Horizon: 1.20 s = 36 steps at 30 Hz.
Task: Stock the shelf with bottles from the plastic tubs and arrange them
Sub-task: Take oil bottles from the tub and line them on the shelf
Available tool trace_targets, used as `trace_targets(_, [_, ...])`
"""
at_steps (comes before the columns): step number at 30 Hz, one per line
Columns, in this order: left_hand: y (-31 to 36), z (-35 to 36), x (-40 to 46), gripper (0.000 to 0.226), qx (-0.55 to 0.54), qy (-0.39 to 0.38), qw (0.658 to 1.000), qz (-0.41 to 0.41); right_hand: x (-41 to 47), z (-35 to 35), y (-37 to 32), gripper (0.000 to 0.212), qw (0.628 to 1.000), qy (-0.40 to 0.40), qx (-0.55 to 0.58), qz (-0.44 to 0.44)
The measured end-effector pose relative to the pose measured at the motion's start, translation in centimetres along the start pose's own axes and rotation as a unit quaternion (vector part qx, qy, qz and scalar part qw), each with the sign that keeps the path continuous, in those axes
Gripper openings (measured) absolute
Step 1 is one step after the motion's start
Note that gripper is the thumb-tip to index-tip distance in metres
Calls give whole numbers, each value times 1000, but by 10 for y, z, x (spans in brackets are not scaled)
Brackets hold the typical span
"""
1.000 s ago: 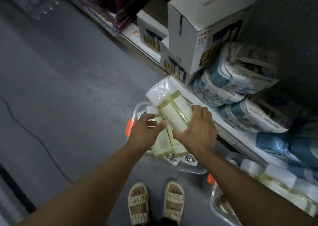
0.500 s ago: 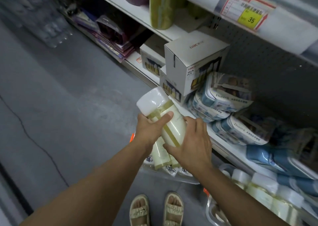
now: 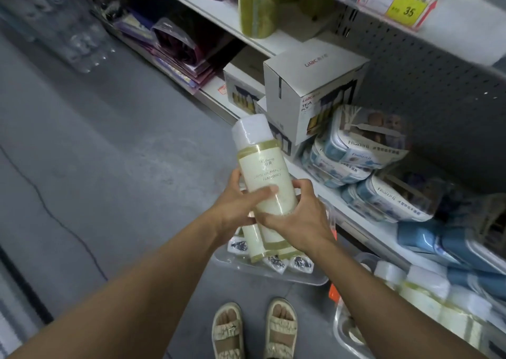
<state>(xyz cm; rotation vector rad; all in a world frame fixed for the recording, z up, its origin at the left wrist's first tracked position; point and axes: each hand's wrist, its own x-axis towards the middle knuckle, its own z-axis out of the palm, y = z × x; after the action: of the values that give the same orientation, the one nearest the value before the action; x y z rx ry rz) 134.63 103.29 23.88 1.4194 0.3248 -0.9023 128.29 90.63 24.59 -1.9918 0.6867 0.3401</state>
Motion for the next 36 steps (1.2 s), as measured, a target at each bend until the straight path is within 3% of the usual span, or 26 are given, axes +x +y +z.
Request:
trace_targets(5, [-21,3,12,72,27,44,999,7,6,23,22,89,999,22,-42,-27])
trace_targets(8, [-31,-1,25,54,64,16,998,5,5,22,43,85,997,-58,20,-38])
trace_targets(10, [-41,-2,32,39,88,-17,996,13,6,18,63,70,992,-99,70,-40])
trace_targets(13, [-57,-4,48,45,124,-13,992,14,21,15,108,56,997,-41,60,-5])
trace_targets(17, [-84,-7,71,67,150,-16,989,-9,52,13,178,66,993,24,-93,71])
trace_targets(23, [-115,-10,105,62,134,5,991,3,102,22,233,79,977,63,-179,98])
trace_targets(28, [-128,-13,129,56,124,9,992,11,138,33,252,73,982,78,-64,162])
trace_targets(31, [-130,-10,136,56,127,3,992,16,146,35,262,74,976,21,9,218])
trace_targets(36, [-134,-4,140,76,131,10,991,9,140,48,265,89,980,21,-76,181])
